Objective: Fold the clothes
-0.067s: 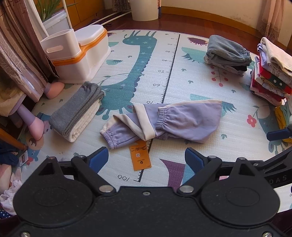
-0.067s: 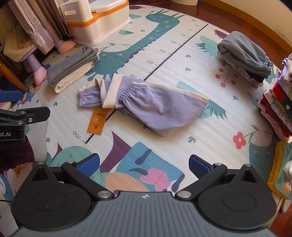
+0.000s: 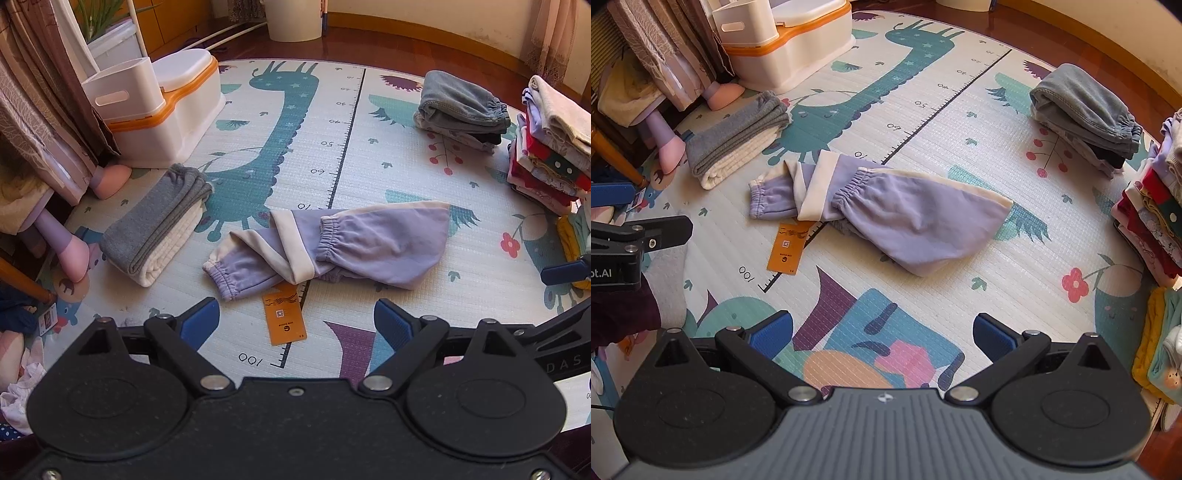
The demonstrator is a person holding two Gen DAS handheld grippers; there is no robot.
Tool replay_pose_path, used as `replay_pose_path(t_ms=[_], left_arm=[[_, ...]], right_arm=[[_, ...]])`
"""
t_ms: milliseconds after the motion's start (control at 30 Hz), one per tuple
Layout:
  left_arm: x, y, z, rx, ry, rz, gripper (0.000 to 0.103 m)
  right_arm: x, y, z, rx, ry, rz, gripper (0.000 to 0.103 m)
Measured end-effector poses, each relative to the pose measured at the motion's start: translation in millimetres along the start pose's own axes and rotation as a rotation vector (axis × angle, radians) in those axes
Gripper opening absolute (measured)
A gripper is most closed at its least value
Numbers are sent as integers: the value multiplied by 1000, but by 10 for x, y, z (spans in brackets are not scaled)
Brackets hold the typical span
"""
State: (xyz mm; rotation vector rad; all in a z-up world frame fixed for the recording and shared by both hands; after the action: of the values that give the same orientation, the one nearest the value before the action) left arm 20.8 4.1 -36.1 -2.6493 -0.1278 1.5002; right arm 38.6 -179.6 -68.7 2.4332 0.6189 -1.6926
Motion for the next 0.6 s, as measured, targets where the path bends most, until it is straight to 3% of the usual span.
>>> replay_pose_path(t_ms=[600], left_arm=[[46, -9, -1, -16, 0, 11, 92]], right_arm=[[7, 1, -2, -3, 3, -3, 103]])
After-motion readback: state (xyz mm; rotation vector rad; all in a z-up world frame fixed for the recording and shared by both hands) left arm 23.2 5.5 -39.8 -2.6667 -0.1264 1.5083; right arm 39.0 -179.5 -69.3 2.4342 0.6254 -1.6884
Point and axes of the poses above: each gripper's, at about its wrist camera, not at the fingertips, and x roughly the way its jaws point, y to its right, z to its underside, the point moved 4 cm from there along x, roughly the way its jaws point, and after that the axes turned 2 degrees about -z, right-handed, at the moved point
